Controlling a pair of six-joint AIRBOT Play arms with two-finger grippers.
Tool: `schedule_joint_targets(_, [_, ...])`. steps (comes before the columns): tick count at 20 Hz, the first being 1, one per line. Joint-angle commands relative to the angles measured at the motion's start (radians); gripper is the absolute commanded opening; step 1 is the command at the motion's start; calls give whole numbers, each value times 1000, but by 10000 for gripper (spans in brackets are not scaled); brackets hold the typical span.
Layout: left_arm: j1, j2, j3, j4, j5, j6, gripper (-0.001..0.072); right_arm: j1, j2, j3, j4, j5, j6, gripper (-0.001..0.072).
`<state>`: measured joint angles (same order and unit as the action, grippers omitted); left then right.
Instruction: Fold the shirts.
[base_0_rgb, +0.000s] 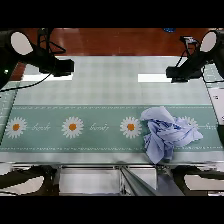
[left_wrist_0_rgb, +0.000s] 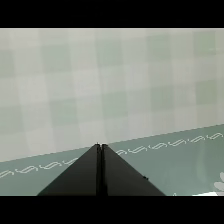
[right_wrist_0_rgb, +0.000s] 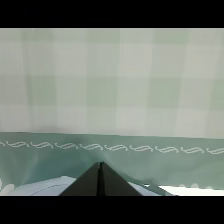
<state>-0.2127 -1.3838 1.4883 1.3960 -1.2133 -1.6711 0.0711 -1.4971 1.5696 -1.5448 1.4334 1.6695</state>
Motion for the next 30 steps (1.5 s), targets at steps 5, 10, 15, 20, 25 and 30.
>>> schedule_joint_targets(5, [1, 0, 1, 0, 0, 0, 16, 0, 0, 0, 0, 0, 0, 22])
schedule_joint_targets(10, [1, 0, 1, 0, 0, 0, 16, 0, 0, 0, 0, 0, 0, 22])
schedule_joint_targets(15, [1, 0, 1, 0, 0, 0, 16, 0, 0, 0, 0, -33, 0, 22])
schedule_joint_targets(20, [2, -8, 0, 1, 64, 1, 32, 0, 0, 0, -7, -196, 0, 31])
schedule_joint_targets(25, [27, -24, 26, 4, 38, 59, 509, -19, 22, 80, -36, -180, -61, 404])
schedule_joint_targets(30, [68, 164, -22, -2, -52, 69, 509, -178, 285, -16, -44, -93, -66, 404])
